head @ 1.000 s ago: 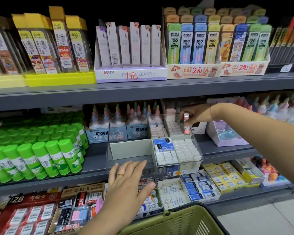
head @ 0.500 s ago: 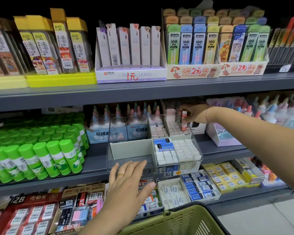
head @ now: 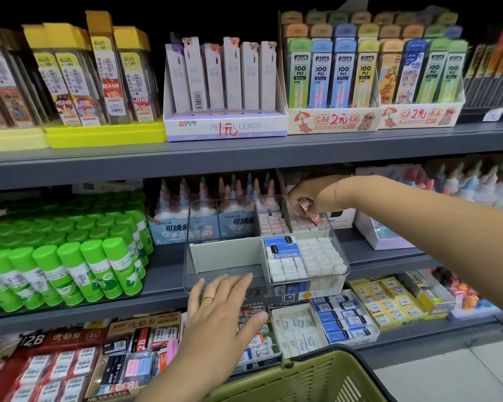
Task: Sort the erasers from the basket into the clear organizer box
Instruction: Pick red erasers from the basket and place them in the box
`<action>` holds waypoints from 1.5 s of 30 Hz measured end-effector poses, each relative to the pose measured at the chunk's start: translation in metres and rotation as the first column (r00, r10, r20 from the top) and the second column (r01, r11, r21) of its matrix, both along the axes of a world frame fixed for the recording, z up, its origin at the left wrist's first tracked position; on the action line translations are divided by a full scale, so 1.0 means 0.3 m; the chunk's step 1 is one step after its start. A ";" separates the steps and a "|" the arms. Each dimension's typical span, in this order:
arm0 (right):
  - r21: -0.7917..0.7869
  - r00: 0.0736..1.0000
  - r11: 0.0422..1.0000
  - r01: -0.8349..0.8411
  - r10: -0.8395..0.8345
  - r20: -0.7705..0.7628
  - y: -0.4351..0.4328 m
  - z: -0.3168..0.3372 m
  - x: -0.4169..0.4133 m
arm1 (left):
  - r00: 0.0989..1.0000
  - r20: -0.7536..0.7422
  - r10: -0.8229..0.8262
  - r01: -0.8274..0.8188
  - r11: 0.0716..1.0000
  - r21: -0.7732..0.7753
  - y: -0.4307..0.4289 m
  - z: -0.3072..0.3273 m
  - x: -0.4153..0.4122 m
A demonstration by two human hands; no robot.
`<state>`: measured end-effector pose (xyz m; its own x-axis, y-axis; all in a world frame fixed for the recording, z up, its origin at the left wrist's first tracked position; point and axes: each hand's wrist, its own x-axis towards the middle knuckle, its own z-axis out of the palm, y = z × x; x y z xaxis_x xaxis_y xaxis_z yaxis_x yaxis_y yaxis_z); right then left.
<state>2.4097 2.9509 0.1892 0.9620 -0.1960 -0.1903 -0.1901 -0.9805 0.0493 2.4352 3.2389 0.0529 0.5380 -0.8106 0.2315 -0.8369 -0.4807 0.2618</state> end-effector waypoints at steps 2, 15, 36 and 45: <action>-0.025 1.000 0.999 -0.027 0.027 0.011 0.009 0.000 -0.005 | 1.000 0.007 0.003 -0.003 1.000 0.003 0.001 -0.003 0.003; 0.073 0.882 0.996 0.056 -0.083 0.464 -0.059 -0.094 -0.163 | 1.000 0.017 0.004 -0.005 1.000 0.021 0.002 -0.001 0.000; 0.360 0.879 0.915 0.184 -0.317 0.356 -0.046 -0.059 -0.148 | 1.000 -0.006 0.002 -0.002 1.000 0.029 0.002 0.001 0.004; 0.257 0.896 0.936 0.240 -0.316 0.313 -0.036 -0.055 -0.121 | 0.999 -0.035 0.001 0.000 0.999 0.036 0.002 0.005 0.003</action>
